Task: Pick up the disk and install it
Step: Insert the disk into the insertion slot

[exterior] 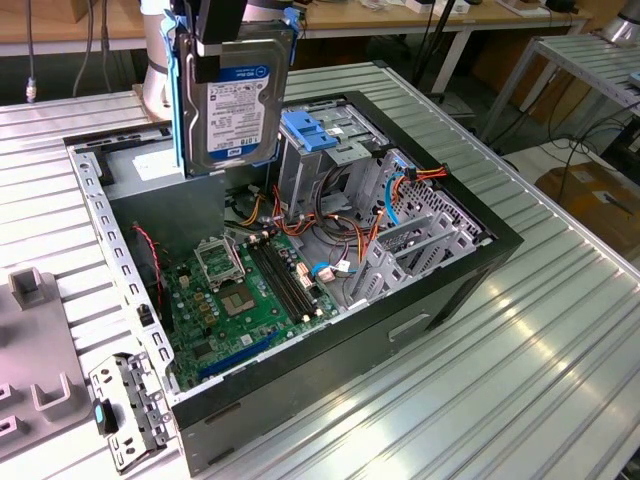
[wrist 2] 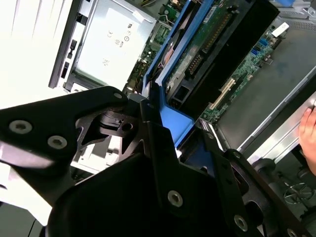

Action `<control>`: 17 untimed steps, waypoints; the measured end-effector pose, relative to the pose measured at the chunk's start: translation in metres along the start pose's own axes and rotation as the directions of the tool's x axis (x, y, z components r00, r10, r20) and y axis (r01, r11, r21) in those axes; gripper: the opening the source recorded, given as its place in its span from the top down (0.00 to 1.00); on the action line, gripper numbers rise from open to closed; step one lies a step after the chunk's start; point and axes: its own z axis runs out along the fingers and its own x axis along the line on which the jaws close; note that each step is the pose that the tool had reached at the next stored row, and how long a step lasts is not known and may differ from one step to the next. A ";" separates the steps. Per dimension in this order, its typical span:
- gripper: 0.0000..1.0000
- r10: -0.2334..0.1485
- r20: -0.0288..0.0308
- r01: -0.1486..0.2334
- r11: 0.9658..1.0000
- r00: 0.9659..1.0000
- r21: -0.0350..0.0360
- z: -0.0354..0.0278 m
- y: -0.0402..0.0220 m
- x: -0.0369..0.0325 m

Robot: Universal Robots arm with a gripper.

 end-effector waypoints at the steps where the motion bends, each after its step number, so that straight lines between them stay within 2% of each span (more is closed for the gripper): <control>1: 0.63 0.000 0.000 0.000 1.000 1.000 0.000 0.0000 0.0000 0.0018; 17: 0.63 0.000 0.000 0.000 1.000 1.000 0.000 0.0007 -0.0012 0.0400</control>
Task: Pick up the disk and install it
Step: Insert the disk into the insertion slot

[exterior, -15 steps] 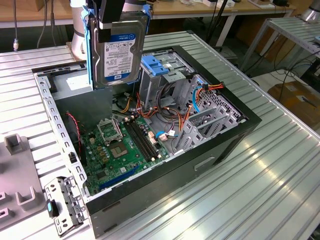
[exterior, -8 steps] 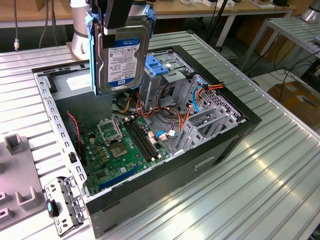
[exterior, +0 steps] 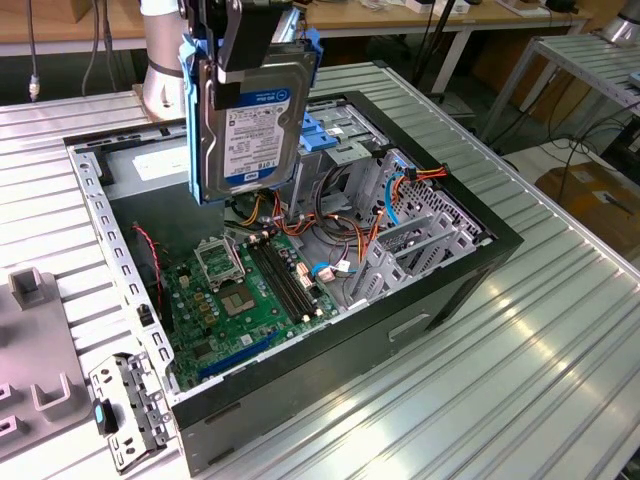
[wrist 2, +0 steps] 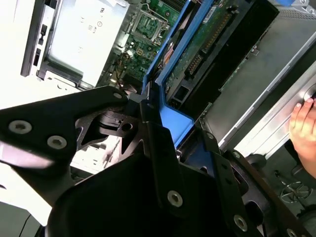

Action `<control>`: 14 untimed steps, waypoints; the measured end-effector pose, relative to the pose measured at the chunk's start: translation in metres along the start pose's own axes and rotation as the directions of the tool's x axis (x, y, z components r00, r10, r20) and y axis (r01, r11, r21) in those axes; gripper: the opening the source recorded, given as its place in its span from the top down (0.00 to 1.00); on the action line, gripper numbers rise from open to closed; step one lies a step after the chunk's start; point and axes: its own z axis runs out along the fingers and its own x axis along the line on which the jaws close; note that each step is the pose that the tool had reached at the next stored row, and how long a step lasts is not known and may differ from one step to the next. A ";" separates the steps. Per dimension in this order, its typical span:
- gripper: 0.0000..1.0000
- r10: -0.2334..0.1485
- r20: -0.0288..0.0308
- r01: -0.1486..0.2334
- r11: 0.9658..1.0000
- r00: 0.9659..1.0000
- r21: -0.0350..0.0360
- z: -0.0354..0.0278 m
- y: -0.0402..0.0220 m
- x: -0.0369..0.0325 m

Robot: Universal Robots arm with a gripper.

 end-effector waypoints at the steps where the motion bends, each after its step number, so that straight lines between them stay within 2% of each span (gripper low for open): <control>1: 0.63 0.000 0.000 0.000 1.000 1.000 0.000 0.0001 -0.0001 0.0038; 3: 0.63 0.000 0.000 0.000 1.000 1.000 0.000 0.0001 -0.0003 0.0083; 8: 0.63 0.000 0.000 0.000 1.000 1.000 0.000 0.0002 -0.0009 0.0107; 11: 0.63 0.000 0.000 0.000 1.000 1.000 0.000 0.0002 -0.0053 0.0110; 14: 0.63 0.000 0.000 0.000 1.000 1.000 0.000 0.0004 -0.0139 0.0109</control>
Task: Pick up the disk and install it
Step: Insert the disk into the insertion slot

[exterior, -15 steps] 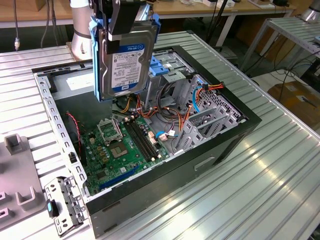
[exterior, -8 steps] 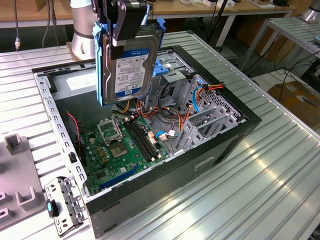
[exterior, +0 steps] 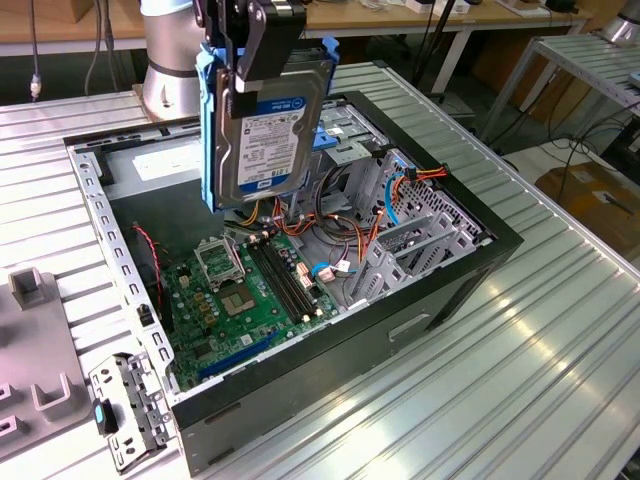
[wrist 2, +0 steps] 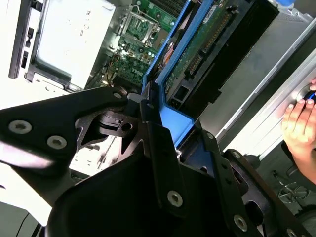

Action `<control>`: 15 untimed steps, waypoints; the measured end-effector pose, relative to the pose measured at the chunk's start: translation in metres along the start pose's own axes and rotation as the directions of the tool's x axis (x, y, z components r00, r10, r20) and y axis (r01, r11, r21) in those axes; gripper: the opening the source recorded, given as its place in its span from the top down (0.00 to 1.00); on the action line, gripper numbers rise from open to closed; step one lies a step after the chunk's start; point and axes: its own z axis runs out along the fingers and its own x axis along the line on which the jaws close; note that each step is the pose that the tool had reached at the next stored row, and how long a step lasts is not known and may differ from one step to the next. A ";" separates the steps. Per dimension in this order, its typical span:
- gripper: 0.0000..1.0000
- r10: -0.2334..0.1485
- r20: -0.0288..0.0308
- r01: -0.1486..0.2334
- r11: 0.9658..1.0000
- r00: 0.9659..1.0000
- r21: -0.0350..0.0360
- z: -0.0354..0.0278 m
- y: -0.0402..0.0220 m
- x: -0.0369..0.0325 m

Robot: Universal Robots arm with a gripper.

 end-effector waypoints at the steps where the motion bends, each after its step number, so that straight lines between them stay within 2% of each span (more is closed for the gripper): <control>1: 0.63 0.000 0.000 0.000 1.000 1.000 0.000 0.0001 -0.0050 -0.0001; 3: 0.63 0.000 0.000 0.000 1.000 1.000 0.000 0.0003 -0.0117 -0.0004; 8: 0.63 0.000 0.000 0.000 1.000 1.000 0.000 0.0007 -0.0336 -0.0011; 10: 0.63 0.000 0.000 0.000 1.000 1.000 0.000 0.0008 -0.0400 -0.0013; 12: 0.63 0.000 0.000 0.000 1.000 1.000 0.000 0.0009 -0.0439 -0.0013; 15: 0.63 0.000 0.000 0.000 1.000 1.000 0.000 0.0009 -0.0446 -0.0014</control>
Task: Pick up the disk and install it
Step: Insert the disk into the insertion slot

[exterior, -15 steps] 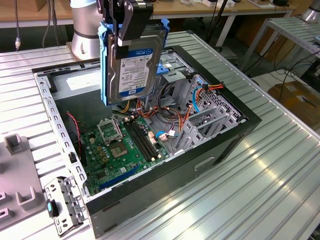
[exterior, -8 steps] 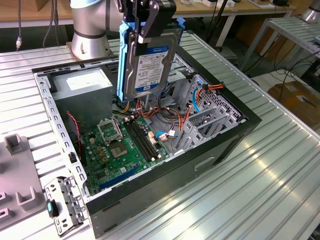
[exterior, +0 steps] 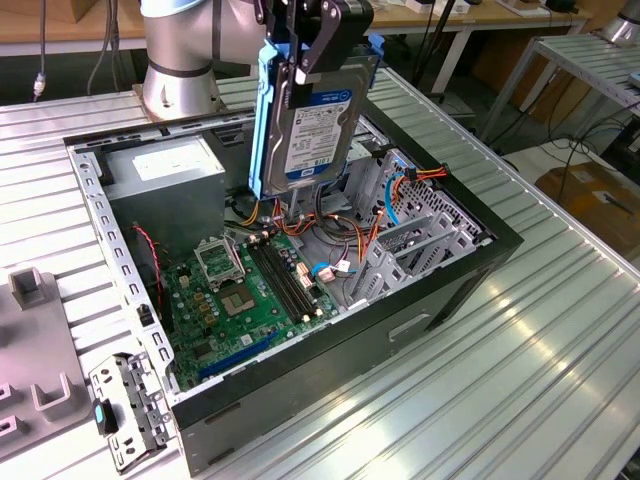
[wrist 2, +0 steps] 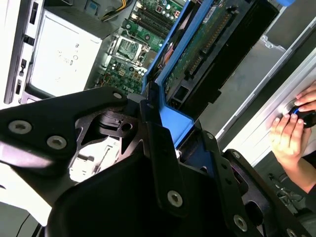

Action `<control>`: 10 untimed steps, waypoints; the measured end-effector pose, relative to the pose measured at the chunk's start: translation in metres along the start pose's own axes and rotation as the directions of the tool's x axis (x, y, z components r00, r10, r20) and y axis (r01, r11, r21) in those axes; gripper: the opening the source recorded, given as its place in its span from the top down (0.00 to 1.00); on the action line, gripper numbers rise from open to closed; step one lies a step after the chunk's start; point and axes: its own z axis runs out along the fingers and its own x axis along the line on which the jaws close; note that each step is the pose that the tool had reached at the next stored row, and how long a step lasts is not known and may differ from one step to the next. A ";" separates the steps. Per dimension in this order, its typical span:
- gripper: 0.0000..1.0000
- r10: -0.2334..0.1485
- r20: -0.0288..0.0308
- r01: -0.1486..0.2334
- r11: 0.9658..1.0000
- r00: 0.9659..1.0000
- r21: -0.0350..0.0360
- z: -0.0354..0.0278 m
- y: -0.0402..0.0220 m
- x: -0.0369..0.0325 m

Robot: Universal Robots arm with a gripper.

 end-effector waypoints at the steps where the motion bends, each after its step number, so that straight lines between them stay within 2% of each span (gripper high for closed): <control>1: 0.63 0.000 0.000 0.000 1.000 1.000 0.000 0.0000 -0.0001 0.0000; 10: 0.63 0.000 0.000 0.000 1.000 1.000 0.000 0.0000 -0.0003 0.0018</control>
